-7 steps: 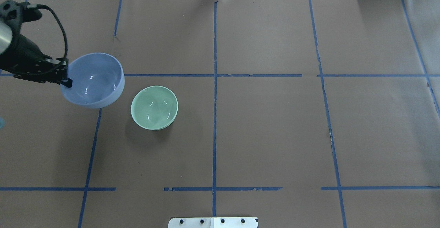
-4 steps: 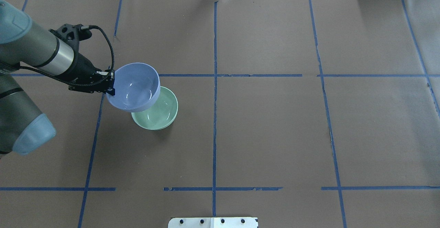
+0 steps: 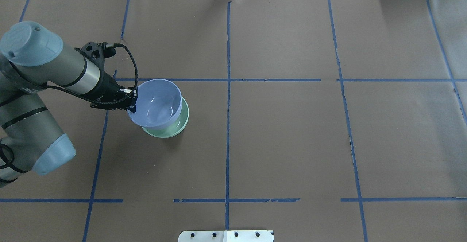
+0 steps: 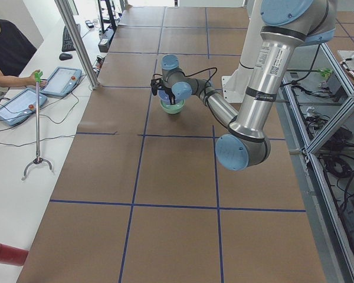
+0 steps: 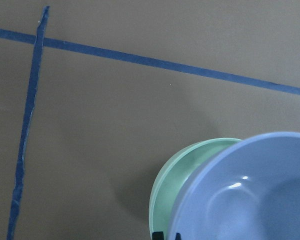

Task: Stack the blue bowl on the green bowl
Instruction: 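Carry the blue bowl over the green bowl with the left gripper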

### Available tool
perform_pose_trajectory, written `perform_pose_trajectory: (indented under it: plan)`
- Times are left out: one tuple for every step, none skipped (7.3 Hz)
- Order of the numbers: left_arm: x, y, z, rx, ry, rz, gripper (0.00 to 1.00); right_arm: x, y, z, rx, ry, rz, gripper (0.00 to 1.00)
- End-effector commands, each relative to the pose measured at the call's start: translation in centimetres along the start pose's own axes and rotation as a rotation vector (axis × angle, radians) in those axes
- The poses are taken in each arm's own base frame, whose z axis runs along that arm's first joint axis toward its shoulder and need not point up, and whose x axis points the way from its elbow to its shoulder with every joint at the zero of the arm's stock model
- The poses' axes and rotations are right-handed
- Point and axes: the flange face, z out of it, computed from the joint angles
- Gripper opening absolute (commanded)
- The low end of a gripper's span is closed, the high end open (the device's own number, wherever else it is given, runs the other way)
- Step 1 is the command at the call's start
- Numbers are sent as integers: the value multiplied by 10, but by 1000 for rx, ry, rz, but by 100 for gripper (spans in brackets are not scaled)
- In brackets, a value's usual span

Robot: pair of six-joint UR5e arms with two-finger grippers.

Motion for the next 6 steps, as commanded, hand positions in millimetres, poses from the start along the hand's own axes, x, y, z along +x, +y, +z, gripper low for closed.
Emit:
perform_pose_trajectory:
  plan:
    - [3, 9, 12, -21, -7, 9, 0, 0, 0, 0, 0, 1, 0, 100]
    - [3, 9, 12, -21, -7, 9, 0, 0, 0, 0, 0, 1, 0, 100]
    - [3, 9, 12, -21, -7, 17, 17, 0, 0, 0, 0, 1, 0, 100]
    - [2, 9, 12, -21, -8, 19, 99, 0, 0, 0, 0, 0, 0, 100]
    - [3, 9, 12, -20, -6, 23, 100, 0, 0, 0, 0, 0, 0, 100]
    - [4, 10, 9, -14, 12, 34, 100, 0, 0, 0, -1, 0, 1, 100]
